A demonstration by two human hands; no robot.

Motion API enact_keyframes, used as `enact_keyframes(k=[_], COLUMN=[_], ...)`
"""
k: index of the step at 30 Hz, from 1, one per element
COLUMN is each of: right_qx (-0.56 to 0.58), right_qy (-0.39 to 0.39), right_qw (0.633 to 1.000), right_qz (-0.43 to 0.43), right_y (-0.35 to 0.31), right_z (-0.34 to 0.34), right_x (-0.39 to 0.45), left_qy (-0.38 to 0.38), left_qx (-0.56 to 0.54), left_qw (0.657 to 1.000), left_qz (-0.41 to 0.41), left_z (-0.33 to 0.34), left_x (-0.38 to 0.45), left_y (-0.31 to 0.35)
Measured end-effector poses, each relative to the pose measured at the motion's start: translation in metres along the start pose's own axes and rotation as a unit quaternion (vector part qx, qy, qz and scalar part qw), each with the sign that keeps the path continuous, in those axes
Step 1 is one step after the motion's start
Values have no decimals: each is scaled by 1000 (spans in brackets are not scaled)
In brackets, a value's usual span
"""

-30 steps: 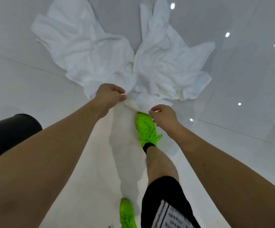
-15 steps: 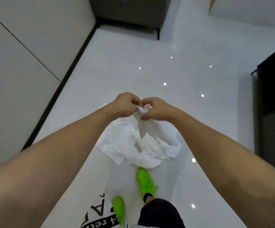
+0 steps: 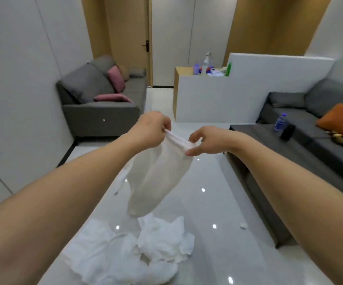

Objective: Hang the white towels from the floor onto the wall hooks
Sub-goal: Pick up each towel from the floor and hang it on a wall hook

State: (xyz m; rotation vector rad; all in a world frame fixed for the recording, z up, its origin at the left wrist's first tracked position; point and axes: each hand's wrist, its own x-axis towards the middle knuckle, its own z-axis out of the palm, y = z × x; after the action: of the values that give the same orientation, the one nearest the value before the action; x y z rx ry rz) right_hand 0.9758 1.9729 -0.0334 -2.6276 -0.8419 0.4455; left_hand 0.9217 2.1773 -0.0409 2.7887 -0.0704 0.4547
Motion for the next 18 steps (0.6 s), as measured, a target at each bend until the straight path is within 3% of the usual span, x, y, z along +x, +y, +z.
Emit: enact_keyframes(k=[4,8,14,18], right_qx=[104,285,248,259], right_qy=[22,101,206,288], right_qw=[994,953,943,915], right_qz=[11,0,77,111], right_y=[53,125,272,358], right_z=[-9,-20,-58,-89], right_x=[-73,-143,-271,-355], left_qy=[34,42,79,-11], left_qx=[13,14,42,57], left_qw=[999,999,994,996], left_qz=[3,-20,-69,-63], left_z=[-9,-1,52,94], left_x=[-6,0,19,42], left_y=[47,106,239,346])
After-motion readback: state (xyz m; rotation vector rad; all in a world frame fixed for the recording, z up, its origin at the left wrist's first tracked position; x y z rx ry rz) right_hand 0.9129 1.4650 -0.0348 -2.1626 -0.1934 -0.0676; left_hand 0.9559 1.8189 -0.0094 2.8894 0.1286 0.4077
